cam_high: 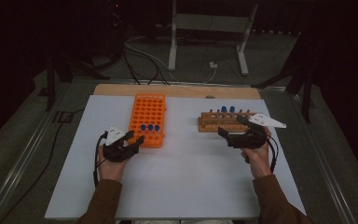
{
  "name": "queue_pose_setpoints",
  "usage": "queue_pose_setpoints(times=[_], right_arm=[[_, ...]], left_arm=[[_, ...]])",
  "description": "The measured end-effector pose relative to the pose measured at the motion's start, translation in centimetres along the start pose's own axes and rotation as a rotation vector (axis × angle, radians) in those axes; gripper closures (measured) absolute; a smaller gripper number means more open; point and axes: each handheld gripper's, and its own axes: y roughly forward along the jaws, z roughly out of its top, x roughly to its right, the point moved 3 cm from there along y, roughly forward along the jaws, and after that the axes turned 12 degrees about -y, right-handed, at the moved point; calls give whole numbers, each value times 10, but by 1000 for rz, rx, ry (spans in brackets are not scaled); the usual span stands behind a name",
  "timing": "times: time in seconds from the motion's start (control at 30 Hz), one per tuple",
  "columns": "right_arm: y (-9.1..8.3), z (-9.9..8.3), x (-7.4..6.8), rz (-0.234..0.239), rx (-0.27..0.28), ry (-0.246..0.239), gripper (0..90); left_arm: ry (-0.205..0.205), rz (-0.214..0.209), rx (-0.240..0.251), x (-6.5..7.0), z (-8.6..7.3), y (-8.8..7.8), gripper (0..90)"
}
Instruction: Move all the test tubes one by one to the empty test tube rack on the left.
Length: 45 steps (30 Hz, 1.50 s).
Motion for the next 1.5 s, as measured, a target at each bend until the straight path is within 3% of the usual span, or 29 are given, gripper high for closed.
queue_pose_setpoints(times=[0.17,0.33,0.47,0.83,1.0,1.2,1.27,1.5], right_arm=[[-2,0,7,-25,-10,-3,6],[-4,-1,13,-51,-25,-14,47],[0,-3,24,-78,-49,-3,62],[20,-12,53,-147,-112,12,163],[31,-23,68,-194,-157,31,344],[44,-18,67,-208,-180,-40,591],[49,-18,67,-214,-192,-56,645],[62,-27,67,-213,-217,-20,755]], left_arm=[[-15,31,47,-2,1,-22,205],[-49,67,61,-11,1,-30,10],[-26,98,66,-12,-1,-31,6],[-57,137,75,-18,-9,-34,6],[-63,142,71,-19,-11,-34,6],[-64,147,71,-20,-11,-34,6],[-66,147,71,-20,-12,-34,6],[-76,153,68,-23,-14,-35,6]])
